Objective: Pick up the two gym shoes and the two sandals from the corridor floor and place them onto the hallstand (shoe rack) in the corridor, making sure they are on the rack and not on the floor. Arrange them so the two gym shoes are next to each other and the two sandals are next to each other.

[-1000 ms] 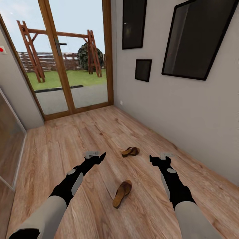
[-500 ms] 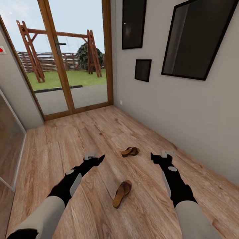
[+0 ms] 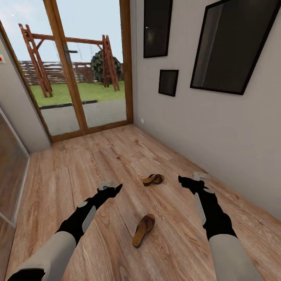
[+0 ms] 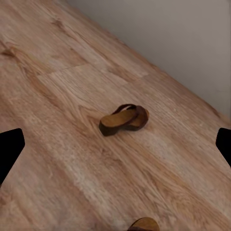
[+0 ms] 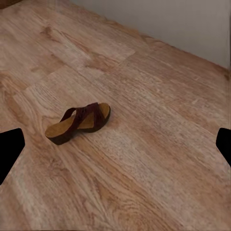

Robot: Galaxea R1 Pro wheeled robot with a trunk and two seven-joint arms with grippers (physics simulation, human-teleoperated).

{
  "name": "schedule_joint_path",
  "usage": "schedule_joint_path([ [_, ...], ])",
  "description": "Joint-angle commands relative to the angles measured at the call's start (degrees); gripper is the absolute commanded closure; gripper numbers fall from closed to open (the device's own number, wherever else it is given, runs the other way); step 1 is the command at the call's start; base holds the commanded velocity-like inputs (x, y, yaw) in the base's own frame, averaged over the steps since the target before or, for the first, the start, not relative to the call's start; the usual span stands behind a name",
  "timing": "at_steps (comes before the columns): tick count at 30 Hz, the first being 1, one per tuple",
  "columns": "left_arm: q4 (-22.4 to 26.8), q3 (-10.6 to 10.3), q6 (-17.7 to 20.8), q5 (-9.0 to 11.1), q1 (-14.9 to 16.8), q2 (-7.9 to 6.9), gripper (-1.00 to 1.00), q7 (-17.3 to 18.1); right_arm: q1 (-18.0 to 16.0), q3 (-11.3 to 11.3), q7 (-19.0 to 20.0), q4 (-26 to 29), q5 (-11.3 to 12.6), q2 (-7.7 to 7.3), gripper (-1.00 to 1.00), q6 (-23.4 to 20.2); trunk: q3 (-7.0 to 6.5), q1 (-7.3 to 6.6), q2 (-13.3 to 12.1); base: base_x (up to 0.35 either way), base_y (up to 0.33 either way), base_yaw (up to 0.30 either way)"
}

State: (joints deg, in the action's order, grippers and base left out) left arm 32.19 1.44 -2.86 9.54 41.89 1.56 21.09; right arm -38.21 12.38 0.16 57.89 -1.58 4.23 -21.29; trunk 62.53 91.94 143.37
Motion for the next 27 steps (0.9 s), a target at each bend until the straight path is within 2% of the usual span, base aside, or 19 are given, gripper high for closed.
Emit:
schedule_joint_path([
  [1, -0.07, 0.15, -0.03, 0.29, 0.04, 0.02, -1.0, 0.33, -0.02, 0.11, 0.02, 0.49, -0.14, 0.06, -1.0, -0.34, 0.05, 0.01, 0.02, 0.257, 0.0, 0.0],
  [7, -0.11, 0.13, -0.04, 0.23, 0.04, -0.04, -1.0, 0.35, -0.02, 0.1, -0.04, 1.83, -0.12, 0.07, -1.0, -0.41, 0.05, 0.01, 0.02, 0.291, 0.005, 0.0],
  [13, -0.11, 0.14, -0.04, 0.22, 0.04, -0.06, -1.0, 0.35, -0.02, 0.1, -0.04, 1.95, -0.1, 0.07, -1.0, -0.43, 0.05, 0.01, 0.02, 0.233, 0.134, -0.012],
  [19, -0.11, 0.14, -0.04, 0.22, 0.04, -0.06, -1.0, 0.32, -0.02, 0.1, -0.05, 1.96, -0.09, 0.07, -1.0, -0.45, 0.05, 0.01, 0.02, 0.13, 0.206, -0.189],
  [27, -0.11, 0.15, -0.04, 0.22, 0.04, -0.06, -1.0, 0.27, -0.02, 0.1, -0.05, 1.96, -0.09, 0.07, -1.0, -0.46, 0.05, 0.01, 0.02, 0.018, 0.028, -0.251],
])
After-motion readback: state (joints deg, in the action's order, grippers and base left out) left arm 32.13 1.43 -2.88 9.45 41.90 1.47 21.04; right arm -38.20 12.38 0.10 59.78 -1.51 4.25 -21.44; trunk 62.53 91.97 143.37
